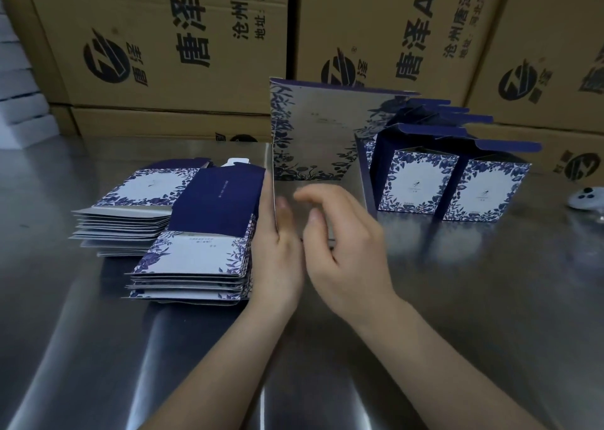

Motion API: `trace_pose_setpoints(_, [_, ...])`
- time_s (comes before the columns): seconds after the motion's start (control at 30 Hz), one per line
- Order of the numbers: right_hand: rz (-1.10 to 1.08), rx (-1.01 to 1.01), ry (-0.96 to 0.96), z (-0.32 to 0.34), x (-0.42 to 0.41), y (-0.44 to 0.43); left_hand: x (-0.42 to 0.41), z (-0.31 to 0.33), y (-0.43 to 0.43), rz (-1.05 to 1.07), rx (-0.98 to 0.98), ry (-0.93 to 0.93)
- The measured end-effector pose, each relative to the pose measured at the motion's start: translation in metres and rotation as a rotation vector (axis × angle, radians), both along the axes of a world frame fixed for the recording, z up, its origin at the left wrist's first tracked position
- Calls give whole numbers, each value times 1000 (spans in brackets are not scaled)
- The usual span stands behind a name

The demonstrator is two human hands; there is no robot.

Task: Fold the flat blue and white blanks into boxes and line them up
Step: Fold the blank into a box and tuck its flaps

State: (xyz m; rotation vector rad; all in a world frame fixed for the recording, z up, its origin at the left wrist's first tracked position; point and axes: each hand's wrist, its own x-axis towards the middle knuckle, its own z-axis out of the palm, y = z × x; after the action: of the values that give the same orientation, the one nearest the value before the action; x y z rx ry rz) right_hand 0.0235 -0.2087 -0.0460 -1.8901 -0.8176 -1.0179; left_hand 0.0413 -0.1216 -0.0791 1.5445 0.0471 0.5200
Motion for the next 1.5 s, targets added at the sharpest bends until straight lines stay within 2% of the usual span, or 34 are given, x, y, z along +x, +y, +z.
trace_pose_setpoints(0.07, [-100, -24, 153, -1, 6, -2, 0, 2, -1, 28, 6, -22])
trace_pose_setpoints(0.27, [-255, -74, 338, 7, 14, 1, -3, -2, -8, 74, 95, -114])
trace_pose_setpoints(0.43, [-408, -309, 558, 19, 27, 7, -3, -9, -8, 56, 135, -131])
trace_pose_setpoints(0.57, [-368, -420, 815, 35, 44, 17, -4, -12, -8, 57, 157, -93])
trace_pose_setpoints(0.67, [-321, -436, 908, 43, 59, 21, -4, -13, -8, 87, 152, -64])
trace_pose_setpoints(0.87, [-314, -569, 942, 37, 75, 23, -2, -15, -10, 107, 149, -16])
trace_pose_setpoints(1.07, [-349, -962, 922, 32, 82, 26, 0, -15, -9, 121, 167, -12])
trace_pose_setpoints(1.13, [-358, -1008, 899, 28, 89, 28, 1, -14, -9, 113, 155, -11])
trace_pose_setpoints(1.37, [-324, -925, 954, 21, 88, 25, 1, -14, -8, 104, 201, -12])
trace_pose_setpoints(1.5, [-338, -777, 843, 25, 82, 22, 3, -16, -8, 104, 184, -10])
